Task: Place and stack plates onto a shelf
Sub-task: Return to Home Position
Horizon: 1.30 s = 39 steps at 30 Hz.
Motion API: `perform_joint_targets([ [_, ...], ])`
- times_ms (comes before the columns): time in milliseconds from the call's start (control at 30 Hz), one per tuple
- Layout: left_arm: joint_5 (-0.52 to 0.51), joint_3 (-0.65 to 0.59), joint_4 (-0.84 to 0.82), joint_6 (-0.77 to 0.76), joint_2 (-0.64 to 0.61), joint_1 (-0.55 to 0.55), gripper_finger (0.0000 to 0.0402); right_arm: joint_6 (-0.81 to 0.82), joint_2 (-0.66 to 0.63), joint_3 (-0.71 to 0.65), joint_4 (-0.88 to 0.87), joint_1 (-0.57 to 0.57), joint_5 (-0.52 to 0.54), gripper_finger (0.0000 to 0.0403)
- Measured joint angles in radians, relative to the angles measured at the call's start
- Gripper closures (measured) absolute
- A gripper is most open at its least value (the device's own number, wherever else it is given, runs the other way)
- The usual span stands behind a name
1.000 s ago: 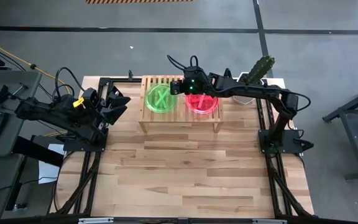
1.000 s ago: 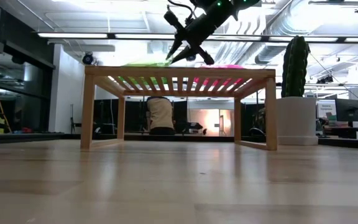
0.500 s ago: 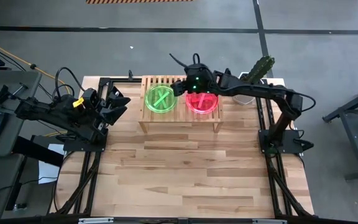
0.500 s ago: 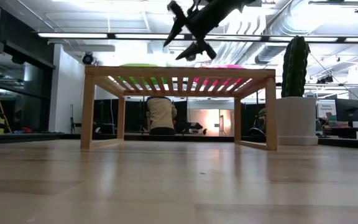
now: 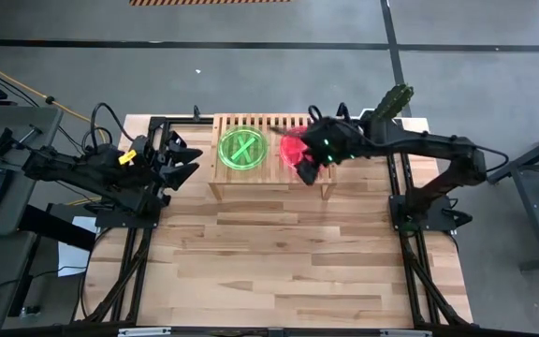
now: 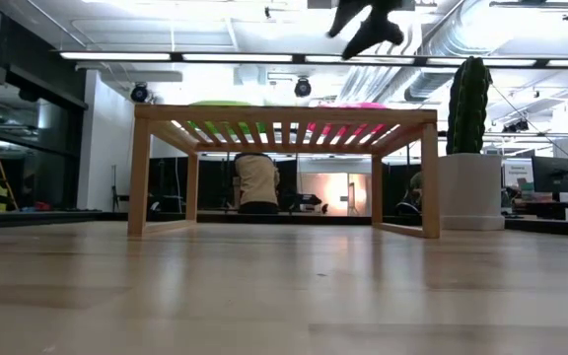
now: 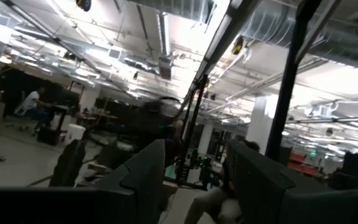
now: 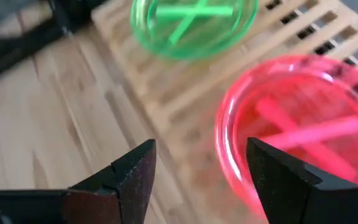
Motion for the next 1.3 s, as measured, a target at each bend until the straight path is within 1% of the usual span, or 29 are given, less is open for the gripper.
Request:
perform_joint_targets([
  [133,-0.013,0.000,-0.002,0.000,0.000,0.000,0.0239,0.014,-0.038,0.000,-0.091,0.082,0.071,0.0171],
  [233,-0.013,0.000,-0.002,-0.001,0.000,0.000,0.0239,0.035,-0.060,0.000,-0.149,0.120,0.118,0.0171],
  [400,-0.013,0.000,-0.001,-0.022,0.000,0.000,0.0239,0.049,-0.091,0.000,-0.208,0.131,0.124,0.0171],
  [500,-0.013,0.000,-0.001,-0.027,0.000,0.000,0.0239,0.055,-0.116,-0.019,-0.196,0.130,0.125,0.0171],
  [600,-0.013,0.000,-0.001,-0.027,0.000,0.000,0.0239,0.094,-0.185,-0.149,-0.104,0.130,0.104,0.0171],
  [700,-0.014,0.000,-0.001,-0.027,0.000,0.000,0.0239,0.181,-0.288,-0.355,0.035,0.130,0.059,0.0171],
  [833,-0.016,0.000,-0.001,-0.026,0.000,0.000,0.0239,0.304,-0.443,-0.619,0.285,0.143,0.004,0.0171],
  [967,-0.053,0.000,-0.001,0.004,0.000,0.000,0.0239,0.372,-0.565,-0.807,0.550,0.175,-0.009,0.0171],
  [1067,-0.087,0.000,-0.001,0.023,0.000,0.000,0.0239,0.373,-0.622,-0.899,0.715,0.183,-0.010,0.0171],
  [1133,-0.099,0.000,0.000,0.035,0.000,0.000,0.0239,0.337,-0.645,-0.931,0.782,0.182,-0.008,0.0171],
  [1300,-0.099,0.000,-0.001,0.060,0.000,0.000,0.0239,0.243,-0.657,-0.946,0.811,0.166,-0.007,0.0171],
])
